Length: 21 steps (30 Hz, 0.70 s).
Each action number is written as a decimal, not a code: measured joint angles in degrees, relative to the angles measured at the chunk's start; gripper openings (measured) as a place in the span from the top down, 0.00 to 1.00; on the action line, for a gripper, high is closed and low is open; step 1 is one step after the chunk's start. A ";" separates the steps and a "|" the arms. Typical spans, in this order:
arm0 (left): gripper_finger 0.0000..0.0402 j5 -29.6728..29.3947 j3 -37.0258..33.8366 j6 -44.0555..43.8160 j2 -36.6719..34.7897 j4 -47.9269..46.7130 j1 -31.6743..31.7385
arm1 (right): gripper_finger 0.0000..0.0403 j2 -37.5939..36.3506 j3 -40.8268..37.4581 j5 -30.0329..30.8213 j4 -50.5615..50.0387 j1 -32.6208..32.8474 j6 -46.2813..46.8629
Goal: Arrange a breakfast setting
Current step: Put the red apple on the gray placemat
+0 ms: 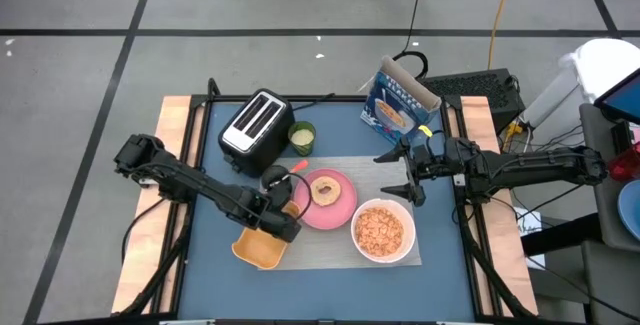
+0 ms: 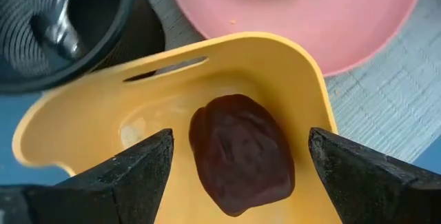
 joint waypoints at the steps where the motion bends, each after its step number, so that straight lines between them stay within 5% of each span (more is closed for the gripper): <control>1: 0.15 0.00 0.01 -1.83 0.00 -0.15 0.00 | 0.01 0.00 0.00 0.01 0.00 0.00 0.00; 21: 0.15 1.28 0.01 -14.71 0.00 -6.11 -0.33 | 0.01 0.00 0.00 -0.01 0.00 0.00 0.00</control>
